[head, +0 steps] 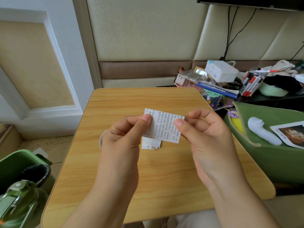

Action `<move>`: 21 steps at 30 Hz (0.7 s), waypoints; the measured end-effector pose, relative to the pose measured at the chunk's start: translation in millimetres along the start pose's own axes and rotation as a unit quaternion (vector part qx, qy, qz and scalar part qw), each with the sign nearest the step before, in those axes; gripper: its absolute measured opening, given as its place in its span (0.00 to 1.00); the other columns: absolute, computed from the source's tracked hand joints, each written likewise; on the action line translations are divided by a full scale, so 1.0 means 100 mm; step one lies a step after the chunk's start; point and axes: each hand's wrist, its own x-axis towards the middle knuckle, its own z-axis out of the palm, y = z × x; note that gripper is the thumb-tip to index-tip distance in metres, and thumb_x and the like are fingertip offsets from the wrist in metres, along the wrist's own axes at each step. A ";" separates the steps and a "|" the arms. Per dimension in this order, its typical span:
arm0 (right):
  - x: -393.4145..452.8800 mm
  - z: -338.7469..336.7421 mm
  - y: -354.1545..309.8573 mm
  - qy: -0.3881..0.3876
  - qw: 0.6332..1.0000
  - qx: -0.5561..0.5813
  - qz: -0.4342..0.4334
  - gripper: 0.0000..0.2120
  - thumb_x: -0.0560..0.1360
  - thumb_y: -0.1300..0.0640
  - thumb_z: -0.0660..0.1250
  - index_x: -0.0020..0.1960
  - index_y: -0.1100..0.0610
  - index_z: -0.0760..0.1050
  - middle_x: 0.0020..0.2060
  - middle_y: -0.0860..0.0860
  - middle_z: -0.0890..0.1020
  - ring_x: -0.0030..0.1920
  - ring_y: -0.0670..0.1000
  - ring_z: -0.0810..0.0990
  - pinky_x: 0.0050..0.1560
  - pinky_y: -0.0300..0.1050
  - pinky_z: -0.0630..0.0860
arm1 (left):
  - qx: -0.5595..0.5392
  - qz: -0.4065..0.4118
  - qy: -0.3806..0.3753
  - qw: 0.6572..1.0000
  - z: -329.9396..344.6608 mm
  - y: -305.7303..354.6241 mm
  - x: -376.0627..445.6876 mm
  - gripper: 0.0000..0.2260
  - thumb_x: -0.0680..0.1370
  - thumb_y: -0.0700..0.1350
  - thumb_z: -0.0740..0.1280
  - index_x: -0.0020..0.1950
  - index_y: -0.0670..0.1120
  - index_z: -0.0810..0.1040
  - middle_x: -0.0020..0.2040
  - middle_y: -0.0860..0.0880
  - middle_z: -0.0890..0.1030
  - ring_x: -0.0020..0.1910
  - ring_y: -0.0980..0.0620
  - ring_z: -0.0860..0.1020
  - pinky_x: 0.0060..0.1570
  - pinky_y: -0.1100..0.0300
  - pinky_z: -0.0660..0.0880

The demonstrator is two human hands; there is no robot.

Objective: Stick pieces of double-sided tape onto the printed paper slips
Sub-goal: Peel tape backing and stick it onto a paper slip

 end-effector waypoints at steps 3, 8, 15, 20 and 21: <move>0.02 -0.02 -0.03 -0.011 1.000 -0.008 0.025 0.17 0.61 0.61 0.72 0.46 0.53 0.71 0.32 0.50 0.82 0.36 0.46 0.81 0.40 0.38 0.75 | 0.011 -0.001 -0.003 1.000 -0.03 0.01 -0.01 0.07 0.65 0.46 0.69 0.27 0.48 0.78 0.26 0.55 0.74 0.23 0.61 0.68 0.24 0.72 0.63; 0.10 -0.08 -0.05 -0.015 0.995 -0.091 0.036 0.16 0.70 0.69 0.70 0.49 0.53 0.72 0.32 0.50 0.82 0.38 0.49 0.80 0.47 0.45 0.75 | 0.108 0.004 -0.078 0.991 -0.08 0.08 0.03 0.09 0.72 0.36 0.68 0.32 0.42 0.76 0.21 0.57 0.72 0.17 0.63 0.66 0.20 0.76 0.60; 0.03 0.04 0.05 -0.119 0.972 -0.192 0.067 0.04 0.71 0.56 0.72 0.46 0.53 0.82 0.41 0.45 0.86 0.42 0.40 0.83 0.41 0.33 0.76 | 0.131 0.007 -0.097 0.987 -0.10 0.00 0.08 0.06 0.74 0.37 0.68 0.37 0.38 0.79 0.28 0.50 0.79 0.21 0.64 0.71 0.24 0.76 0.64; 0.07 0.02 0.11 -0.100 0.981 -0.158 0.055 0.03 0.73 0.60 0.70 0.41 0.57 0.82 0.37 0.49 0.86 0.37 0.42 0.83 0.38 0.34 0.76 | 0.180 0.004 -0.079 0.980 -0.21 -0.06 0.16 0.09 0.73 0.40 0.70 0.32 0.45 0.81 0.34 0.46 0.83 0.33 0.56 0.78 0.34 0.71 0.72; 0.09 0.00 0.11 -0.094 0.984 -0.144 0.053 0.04 0.72 0.61 0.70 0.39 0.58 0.81 0.34 0.49 0.85 0.33 0.40 0.80 0.34 0.31 0.73 | 0.182 0.000 -0.073 0.981 -0.22 -0.05 0.17 0.11 0.73 0.40 0.70 0.30 0.46 0.81 0.33 0.47 0.83 0.33 0.56 0.78 0.33 0.71 0.71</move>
